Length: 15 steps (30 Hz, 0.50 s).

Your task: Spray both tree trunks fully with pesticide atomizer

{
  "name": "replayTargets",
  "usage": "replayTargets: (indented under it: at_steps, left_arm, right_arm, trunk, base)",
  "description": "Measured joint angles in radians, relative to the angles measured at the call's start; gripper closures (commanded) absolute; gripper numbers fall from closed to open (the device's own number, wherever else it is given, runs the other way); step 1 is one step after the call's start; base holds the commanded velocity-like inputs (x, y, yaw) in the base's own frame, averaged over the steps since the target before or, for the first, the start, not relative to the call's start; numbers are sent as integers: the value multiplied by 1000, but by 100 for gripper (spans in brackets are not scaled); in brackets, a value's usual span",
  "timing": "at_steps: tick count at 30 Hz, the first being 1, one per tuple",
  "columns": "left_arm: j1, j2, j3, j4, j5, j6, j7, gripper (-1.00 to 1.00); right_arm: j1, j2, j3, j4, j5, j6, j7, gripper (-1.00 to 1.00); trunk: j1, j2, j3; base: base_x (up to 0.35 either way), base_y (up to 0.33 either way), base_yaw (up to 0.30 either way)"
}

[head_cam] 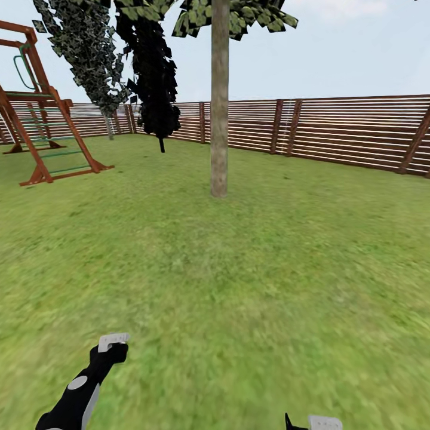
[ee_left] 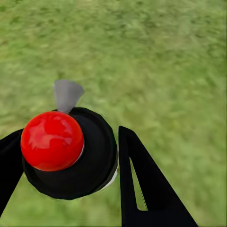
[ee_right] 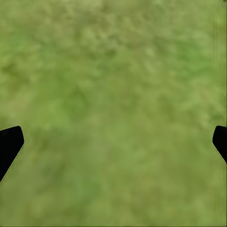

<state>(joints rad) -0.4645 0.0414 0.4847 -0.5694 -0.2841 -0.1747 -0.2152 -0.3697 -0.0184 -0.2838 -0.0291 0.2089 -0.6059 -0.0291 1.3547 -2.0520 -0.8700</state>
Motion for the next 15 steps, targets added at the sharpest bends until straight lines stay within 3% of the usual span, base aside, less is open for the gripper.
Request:
replayTargets:
  at_steps: [15]
  left_arm:
    - [0,0,0,5,0,0,0,100]
  right_arm:
    - [0,0,0,0,-1,0,-2,-100]
  trunk:
    - [0,0,0]
  base:
    - [338,0,0]
